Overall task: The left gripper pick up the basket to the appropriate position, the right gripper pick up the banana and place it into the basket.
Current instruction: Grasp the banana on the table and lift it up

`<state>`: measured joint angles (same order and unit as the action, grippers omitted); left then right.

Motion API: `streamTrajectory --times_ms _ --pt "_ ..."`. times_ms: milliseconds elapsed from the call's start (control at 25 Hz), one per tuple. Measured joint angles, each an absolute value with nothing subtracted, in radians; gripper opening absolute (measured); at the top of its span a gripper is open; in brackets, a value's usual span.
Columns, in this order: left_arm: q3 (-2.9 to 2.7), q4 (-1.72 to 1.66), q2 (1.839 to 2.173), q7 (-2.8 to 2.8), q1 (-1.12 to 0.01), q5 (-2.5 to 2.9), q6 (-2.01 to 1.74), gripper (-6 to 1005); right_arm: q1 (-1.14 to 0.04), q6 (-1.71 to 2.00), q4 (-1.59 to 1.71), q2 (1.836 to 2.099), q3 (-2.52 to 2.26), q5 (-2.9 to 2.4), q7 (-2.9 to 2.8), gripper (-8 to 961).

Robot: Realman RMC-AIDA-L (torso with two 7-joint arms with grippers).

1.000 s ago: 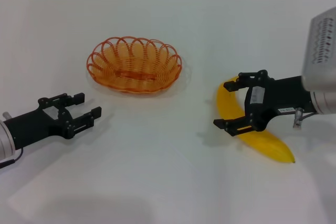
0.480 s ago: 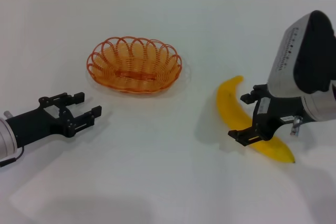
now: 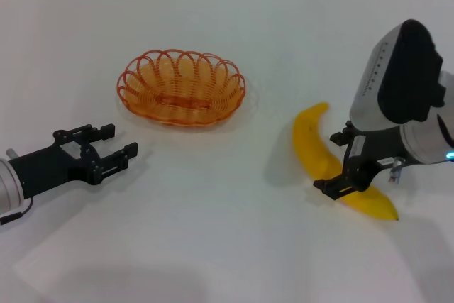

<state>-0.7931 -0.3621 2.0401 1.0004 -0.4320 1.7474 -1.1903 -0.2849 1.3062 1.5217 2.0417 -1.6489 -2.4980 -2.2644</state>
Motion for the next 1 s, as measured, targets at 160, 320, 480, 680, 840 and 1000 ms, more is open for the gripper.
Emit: streamTrajectory --times_ms 160,320,480,680,840,1000 --pt "-0.793 -0.362 2.040 1.000 -0.433 1.747 -1.192 613 -0.296 1.309 1.497 2.041 -1.656 -2.499 -2.265 830" --pt "-0.793 -0.362 2.040 1.001 -0.433 1.746 -1.196 613 -0.309 1.306 1.473 2.040 -1.657 -2.499 -2.264 829" --pt "-0.793 -0.362 2.040 1.001 -0.435 1.748 -1.196 614 -0.329 1.302 1.438 2.040 -1.657 -2.500 -2.264 829" --pt "-0.793 -0.362 2.040 1.001 -0.439 1.751 -1.197 614 -0.335 1.299 1.430 2.040 -1.656 -2.500 -2.262 828" --pt "-0.793 -0.362 2.040 1.002 -0.439 1.751 -1.197 610 -0.338 1.290 1.429 2.040 -1.653 -2.500 -2.261 827" --pt "-0.793 -0.362 2.040 1.002 -0.441 1.751 -1.197 604 -0.340 1.266 1.422 2.040 -1.656 -2.499 -2.265 826"
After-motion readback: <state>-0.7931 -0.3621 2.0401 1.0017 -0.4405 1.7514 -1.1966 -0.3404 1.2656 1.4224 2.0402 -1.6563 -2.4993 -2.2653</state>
